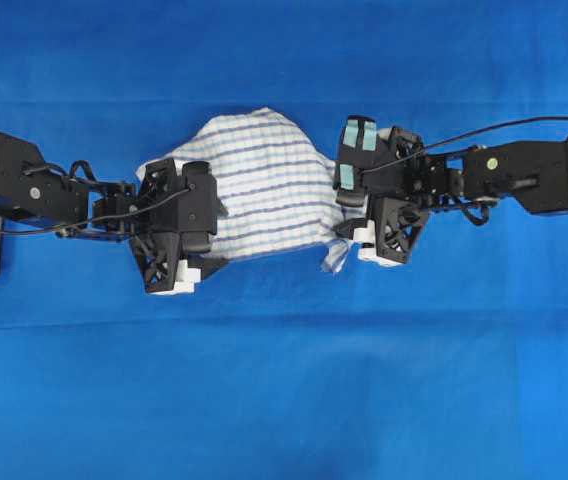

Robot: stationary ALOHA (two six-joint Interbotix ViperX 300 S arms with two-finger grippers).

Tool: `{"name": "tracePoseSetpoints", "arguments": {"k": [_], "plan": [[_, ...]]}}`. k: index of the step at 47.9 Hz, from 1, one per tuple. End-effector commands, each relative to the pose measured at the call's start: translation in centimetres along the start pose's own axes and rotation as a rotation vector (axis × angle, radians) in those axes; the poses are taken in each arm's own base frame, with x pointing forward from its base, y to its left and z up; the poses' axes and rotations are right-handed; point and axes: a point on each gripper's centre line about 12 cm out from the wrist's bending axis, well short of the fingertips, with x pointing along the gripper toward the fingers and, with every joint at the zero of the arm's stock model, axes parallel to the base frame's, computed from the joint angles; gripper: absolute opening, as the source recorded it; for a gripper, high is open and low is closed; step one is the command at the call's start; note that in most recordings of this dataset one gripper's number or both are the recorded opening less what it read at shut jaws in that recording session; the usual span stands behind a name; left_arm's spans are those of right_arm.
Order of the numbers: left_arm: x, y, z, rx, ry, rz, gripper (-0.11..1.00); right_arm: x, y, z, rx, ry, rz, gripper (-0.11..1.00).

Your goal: Lift the towel with both arms.

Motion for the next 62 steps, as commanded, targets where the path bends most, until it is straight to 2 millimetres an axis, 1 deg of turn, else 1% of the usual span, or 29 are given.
{"name": "tracePoseSetpoints", "arguments": {"k": [1, 3, 5, 6, 7, 9, 14, 16, 18, 19, 26, 30, 36, 38, 39, 44, 50, 51, 54, 57, 62], "plan": [[-0.1, 0.1, 0.3, -0.007, -0.008, 0.003, 0.84, -0.2, 0.0, 1.0, 0.007, -0.033, 0.003, 0.67], [-0.1, 0.1, 0.3, -0.006, -0.005, 0.002, 0.8, -0.1, 0.0, 0.9, 0.007, -0.032, 0.003, 0.66], [-0.1, 0.1, 0.1, -0.004, 0.003, 0.001, 0.72, 0.0, 0.0, 0.8, 0.006, -0.029, 0.003, 0.65], [-0.1, 0.1, 0.0, -0.004, 0.008, 0.001, 0.67, 0.0, 0.0, 0.9, 0.004, -0.032, 0.004, 0.64], [-0.1, 0.1, 0.0, -0.005, 0.011, 0.002, 0.59, 0.0, 0.0, 0.9, 0.004, -0.032, 0.003, 0.62], [-0.1, 0.1, -0.1, -0.005, 0.015, 0.002, 0.47, 0.0, 0.0, 0.9, 0.003, -0.032, 0.004, 0.56], [-0.1, 0.1, -0.2, -0.004, 0.032, 0.001, 0.19, 0.0, 0.0, 0.9, 0.001, -0.03, 0.002, 0.28], [-0.1, 0.1, -0.2, -0.004, 0.038, 0.001, 0.09, 0.0, 0.0, 0.9, -0.002, -0.03, 0.004, 0.14], [-0.1, 0.2, -0.3, -0.006, 0.045, 0.002, 0.03, -0.1, 0.0, 0.9, -0.002, -0.03, 0.003, 0.04], [-0.1, 0.2, -0.3, -0.006, 0.046, 0.002, 0.01, -0.1, 0.0, 0.9, 0.0, -0.029, 0.003, 0.03], [-0.3, 0.5, -0.1, -0.013, 0.045, 0.008, 0.01, -0.2, -0.1, 1.1, 0.001, -0.035, 0.001, 0.03], [-0.7, 0.6, 0.5, -0.015, 0.031, 0.011, 0.01, -0.5, -0.1, 1.3, 0.001, -0.044, 0.002, 0.03], [-1.6, 0.7, 1.8, -0.018, 0.011, 0.011, 0.01, -1.7, 0.0, 2.1, 0.002, -0.071, 0.002, 0.03], [-2.1, 0.7, 2.5, -0.016, 0.003, 0.01, 0.01, -2.3, 0.0, 2.6, 0.001, -0.085, 0.001, 0.03], [-2.6, 0.7, 3.2, -0.017, -0.009, 0.011, 0.01, -2.7, 0.0, 2.8, 0.001, -0.091, 0.0, 0.03], [-4.3, 1.1, 5.3, -0.023, -0.038, 0.016, 0.01, -5.4, 0.0, 4.6, 0.002, -0.141, -0.005, 0.03], [-7.1, 1.8, 8.4, -0.034, -0.104, 0.031, 0.01, -8.9, -0.2, 6.5, -0.003, -0.192, -0.017, 0.03], [-7.5, 1.9, 8.9, -0.036, -0.118, 0.034, 0.01, -9.8, -0.2, 7.0, -0.002, -0.205, -0.021, 0.03], [-8.8, 2.5, 10.3, -0.045, -0.159, 0.046, 0.01, -11.5, -0.4, 7.8, -0.002, -0.22, -0.03, 0.03], [-10.1, 2.9, 11.8, -0.051, -0.206, 0.056, 0.01, -13.9, -0.5, 9.0, -0.004, -0.25, -0.043, 0.03], [-12.1, 3.4, 13.9, -0.05, -0.259, 0.069, 0.01, -16.5, -0.8, 10.3, -0.007, -0.281, -0.06, 0.03]]}}
